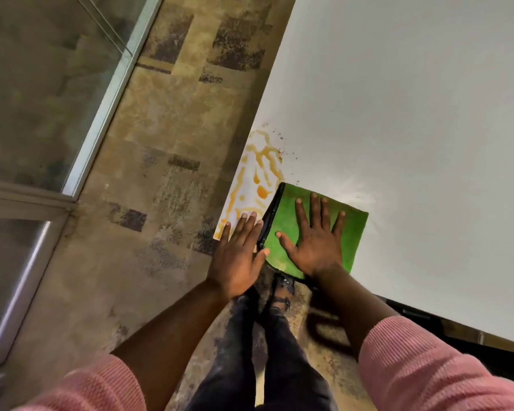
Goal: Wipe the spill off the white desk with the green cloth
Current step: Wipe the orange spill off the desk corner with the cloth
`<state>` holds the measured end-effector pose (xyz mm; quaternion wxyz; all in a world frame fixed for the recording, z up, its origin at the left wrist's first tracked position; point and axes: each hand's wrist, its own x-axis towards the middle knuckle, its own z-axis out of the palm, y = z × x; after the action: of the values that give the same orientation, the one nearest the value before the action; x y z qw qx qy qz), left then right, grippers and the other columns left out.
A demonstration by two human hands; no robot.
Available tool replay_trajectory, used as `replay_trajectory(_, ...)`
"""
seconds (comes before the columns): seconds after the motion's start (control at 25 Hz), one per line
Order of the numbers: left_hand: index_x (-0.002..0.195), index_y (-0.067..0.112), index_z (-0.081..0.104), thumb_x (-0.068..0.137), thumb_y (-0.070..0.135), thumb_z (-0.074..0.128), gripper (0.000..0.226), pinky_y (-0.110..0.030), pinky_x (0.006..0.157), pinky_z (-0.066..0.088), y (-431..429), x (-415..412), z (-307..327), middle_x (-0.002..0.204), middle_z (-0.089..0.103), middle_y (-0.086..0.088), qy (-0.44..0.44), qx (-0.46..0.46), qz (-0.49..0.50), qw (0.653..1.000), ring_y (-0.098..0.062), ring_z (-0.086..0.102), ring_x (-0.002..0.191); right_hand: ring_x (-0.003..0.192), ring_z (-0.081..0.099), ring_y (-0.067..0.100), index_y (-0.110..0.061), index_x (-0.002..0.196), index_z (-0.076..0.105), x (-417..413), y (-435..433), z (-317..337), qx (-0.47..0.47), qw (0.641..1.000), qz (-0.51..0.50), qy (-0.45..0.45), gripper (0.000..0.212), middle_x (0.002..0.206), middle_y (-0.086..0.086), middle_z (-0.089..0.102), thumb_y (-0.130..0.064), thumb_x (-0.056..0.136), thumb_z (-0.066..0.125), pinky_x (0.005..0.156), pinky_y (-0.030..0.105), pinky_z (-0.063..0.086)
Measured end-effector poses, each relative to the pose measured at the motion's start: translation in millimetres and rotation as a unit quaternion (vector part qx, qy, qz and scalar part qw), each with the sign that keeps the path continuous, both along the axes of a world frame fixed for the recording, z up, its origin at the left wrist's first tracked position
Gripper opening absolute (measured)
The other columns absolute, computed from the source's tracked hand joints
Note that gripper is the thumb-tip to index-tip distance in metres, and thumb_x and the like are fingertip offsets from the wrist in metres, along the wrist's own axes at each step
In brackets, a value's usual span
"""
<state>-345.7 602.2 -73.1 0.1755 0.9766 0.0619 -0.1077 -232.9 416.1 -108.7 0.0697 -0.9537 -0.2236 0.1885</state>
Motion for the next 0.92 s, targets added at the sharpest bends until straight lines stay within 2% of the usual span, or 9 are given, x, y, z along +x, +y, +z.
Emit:
replay_trajectory(0.2,0.163,0.013,0.017,0.106,0.052,0.024,0.069,-0.049,0.13,0.007,12.2,13.6,-6.8,0.172,0.01,-0.004,0.004,-0.013,0.031,0.999,-0.02,0.004,0.16,0.162,-0.01,0.031,-0.033,0.168,0.005,0.9,24.9,-6.0,0.035,0.999,0.031,-0.026,0.09,0.175,0.009,-0.006,-0.084,0.095,0.022,0.122,0.065,-0.016)
replay_trajectory(0.36,0.164,0.01,0.015,0.106,0.048,0.024,0.069,-0.051,0.129,0.01,1.1,24.4,-5.4,0.173,0.008,-0.006,0.015,-0.01,-0.014,1.0,-0.021,0.001,0.16,0.163,0.0,0.028,-0.035,0.167,0.011,-35.9,5.2,-12.1,0.062,0.995,0.077,-0.026,0.081,0.177,0.005,0.001,-0.074,0.1,0.033,0.125,0.064,-0.009)
replay_trajectory(0.48,0.163,0.009,0.018,0.107,0.043,0.026,0.066,-0.052,0.129,0.011,-20.2,24.3,-5.8,0.173,0.01,-0.007,-0.007,-0.029,-0.015,0.999,-0.021,0.004,0.16,0.163,0.005,0.027,-0.034,0.167,0.012,-41.1,-14.5,-13.0,0.049,0.993,0.106,-0.023,0.075,0.176,0.002,0.003,-0.069,0.103,0.03,0.126,0.061,-0.009)
replay_trajectory(0.64,0.162,0.01,0.023,0.107,0.038,0.033,0.063,-0.051,0.129,0.011,-37.9,12.9,-10.7,0.171,0.017,-0.007,-0.051,-0.082,0.031,0.995,-0.02,0.008,0.16,0.162,-0.007,0.025,-0.032,0.168,0.005,-16.0,-1.3,-8.7,0.039,0.994,0.098,-0.008,0.07,0.176,0.002,-0.004,-0.064,0.107,0.019,0.125,0.061,-0.01)
replay_trajectory(0.76,0.162,0.007,0.024,0.107,0.037,0.031,0.062,-0.049,0.13,0.007,-36.3,12.4,-14.7,0.172,0.017,-0.008,-0.057,-0.084,0.054,0.993,-0.021,0.006,0.16,0.161,-0.015,0.027,-0.031,0.168,-0.002,-9.2,17.6,-7.2,0.019,0.997,0.072,-0.01,0.068,0.175,0.003,-0.011,-0.06,0.108,0.012,0.125,0.062,-0.012)
replay_trajectory(0.92,0.163,0.008,0.018,0.108,0.036,0.025,0.062,-0.051,0.129,0.008,-38.3,23.3,-12.8,0.173,0.01,-0.009,-0.045,-0.059,0.082,0.994,-0.02,0.0,0.161,0.16,-0.021,0.027,-0.03,0.167,-0.006,-4.0,22.8,4.5,0.033,0.995,0.088,0.022,0.071,0.174,0.004,-0.017,-0.061,0.109,0.019,0.124,0.062,-0.014)
